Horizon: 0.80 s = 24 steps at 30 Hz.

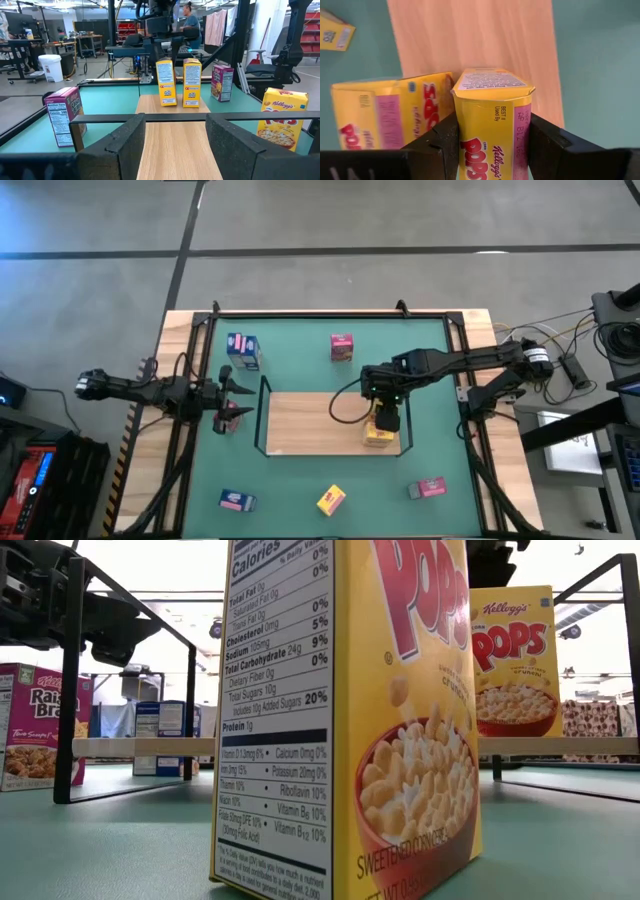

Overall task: Stack cereal on shelf
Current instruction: Put the top yellow cereal box on the shelf aligned with the other yellow cereal box

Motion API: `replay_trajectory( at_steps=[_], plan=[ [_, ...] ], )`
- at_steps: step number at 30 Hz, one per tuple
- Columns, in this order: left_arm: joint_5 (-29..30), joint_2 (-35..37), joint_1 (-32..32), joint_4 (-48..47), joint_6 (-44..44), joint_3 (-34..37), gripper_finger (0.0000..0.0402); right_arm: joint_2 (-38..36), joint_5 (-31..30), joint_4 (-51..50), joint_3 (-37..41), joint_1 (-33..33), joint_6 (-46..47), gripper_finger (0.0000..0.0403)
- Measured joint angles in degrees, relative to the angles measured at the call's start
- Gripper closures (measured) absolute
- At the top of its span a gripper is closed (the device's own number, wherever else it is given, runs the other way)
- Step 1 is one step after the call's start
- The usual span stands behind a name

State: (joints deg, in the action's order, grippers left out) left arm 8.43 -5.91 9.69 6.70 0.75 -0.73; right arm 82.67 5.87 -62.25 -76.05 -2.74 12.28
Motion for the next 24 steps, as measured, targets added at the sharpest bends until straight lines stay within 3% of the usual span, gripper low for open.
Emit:
replay_trajectory(
  at_steps=[24],
  plan=[
    [0.00,-0.02,-0.02,0.00,0.00,0.00,0.0209,0.00,-1.36,2.15,1.06,-1.75,-0.34,0.0236]
  ],
)
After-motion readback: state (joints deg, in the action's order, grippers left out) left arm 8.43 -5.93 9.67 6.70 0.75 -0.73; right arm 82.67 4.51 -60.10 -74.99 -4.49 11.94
